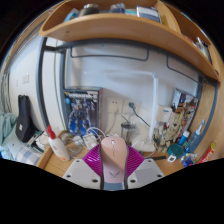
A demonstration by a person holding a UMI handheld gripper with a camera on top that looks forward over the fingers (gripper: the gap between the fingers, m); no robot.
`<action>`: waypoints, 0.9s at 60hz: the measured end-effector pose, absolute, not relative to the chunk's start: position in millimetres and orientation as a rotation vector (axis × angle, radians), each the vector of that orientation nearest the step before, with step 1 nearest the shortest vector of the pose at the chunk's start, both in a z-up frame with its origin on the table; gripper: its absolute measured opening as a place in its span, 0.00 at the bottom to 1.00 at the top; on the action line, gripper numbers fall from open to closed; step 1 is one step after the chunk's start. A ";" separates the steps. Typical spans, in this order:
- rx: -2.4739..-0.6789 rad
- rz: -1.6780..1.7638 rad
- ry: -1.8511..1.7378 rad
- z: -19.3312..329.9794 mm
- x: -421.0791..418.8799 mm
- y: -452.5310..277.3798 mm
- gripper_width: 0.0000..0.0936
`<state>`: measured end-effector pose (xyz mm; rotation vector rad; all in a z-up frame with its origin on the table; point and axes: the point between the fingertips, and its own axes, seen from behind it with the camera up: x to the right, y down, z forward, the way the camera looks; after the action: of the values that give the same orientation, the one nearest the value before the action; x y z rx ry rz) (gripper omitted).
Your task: Arrange mouse
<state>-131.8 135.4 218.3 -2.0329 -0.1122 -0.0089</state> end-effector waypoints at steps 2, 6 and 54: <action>-2.064 -0.023 -0.103 199.8 -119.0 139.2 0.28; -2.134 -0.030 -0.086 156.8 -100.8 140.8 0.28; -2.459 -0.077 -0.045 1.2 -89.8 86.6 0.74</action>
<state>-89.8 86.6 1.2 -2.4593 -0.0448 -0.0768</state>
